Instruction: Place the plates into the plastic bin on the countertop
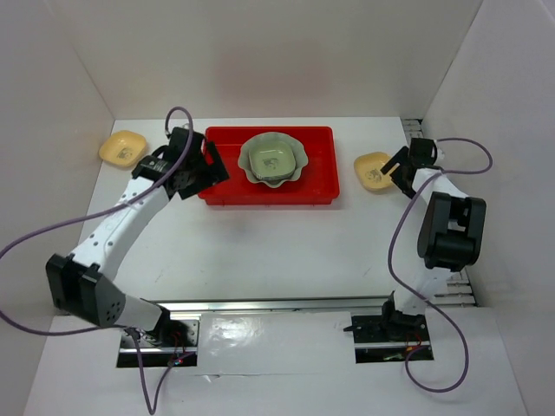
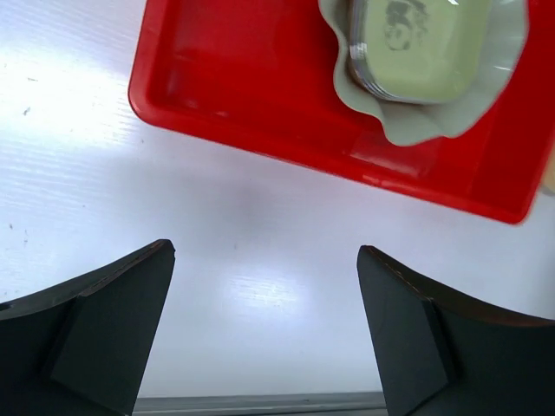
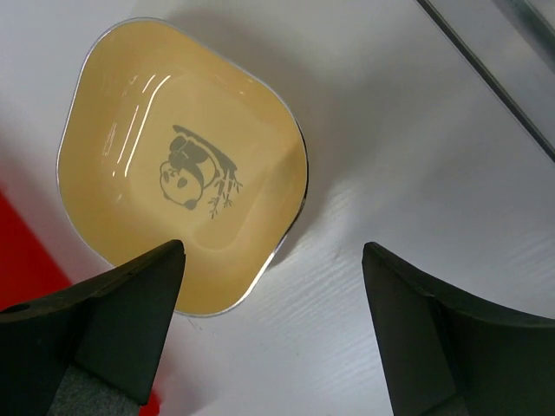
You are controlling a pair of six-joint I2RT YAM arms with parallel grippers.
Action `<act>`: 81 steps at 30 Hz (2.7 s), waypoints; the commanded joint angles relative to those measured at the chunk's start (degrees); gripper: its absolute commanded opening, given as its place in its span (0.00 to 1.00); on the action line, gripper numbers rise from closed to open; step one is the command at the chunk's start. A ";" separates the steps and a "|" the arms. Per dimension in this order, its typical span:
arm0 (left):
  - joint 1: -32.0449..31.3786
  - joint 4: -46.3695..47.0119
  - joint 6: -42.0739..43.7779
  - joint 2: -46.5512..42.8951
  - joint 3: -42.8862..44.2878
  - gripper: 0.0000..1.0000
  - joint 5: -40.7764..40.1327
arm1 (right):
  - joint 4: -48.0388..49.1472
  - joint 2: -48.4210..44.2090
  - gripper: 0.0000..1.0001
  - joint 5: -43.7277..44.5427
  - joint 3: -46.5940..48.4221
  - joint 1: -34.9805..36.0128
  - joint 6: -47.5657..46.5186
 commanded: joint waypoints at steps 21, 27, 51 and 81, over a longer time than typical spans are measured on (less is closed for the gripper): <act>2.82 -1.47 7.78 -26.33 -5.27 1.00 -2.73 | -1.19 16.25 0.31 10.01 9.18 5.48 3.58; 6.17 -1.47 9.63 -24.58 -6.58 1.00 -2.11 | -3.90 15.73 0.00 14.57 11.63 9.26 5.34; 14.43 2.13 10.16 -22.47 -13.18 1.00 3.51 | 0.91 -4.83 0.00 35.25 17.64 22.70 -8.52; 14.96 3.98 10.77 -24.84 -16.26 1.00 4.57 | -8.13 29.62 0.00 -16.97 55.68 31.41 -31.84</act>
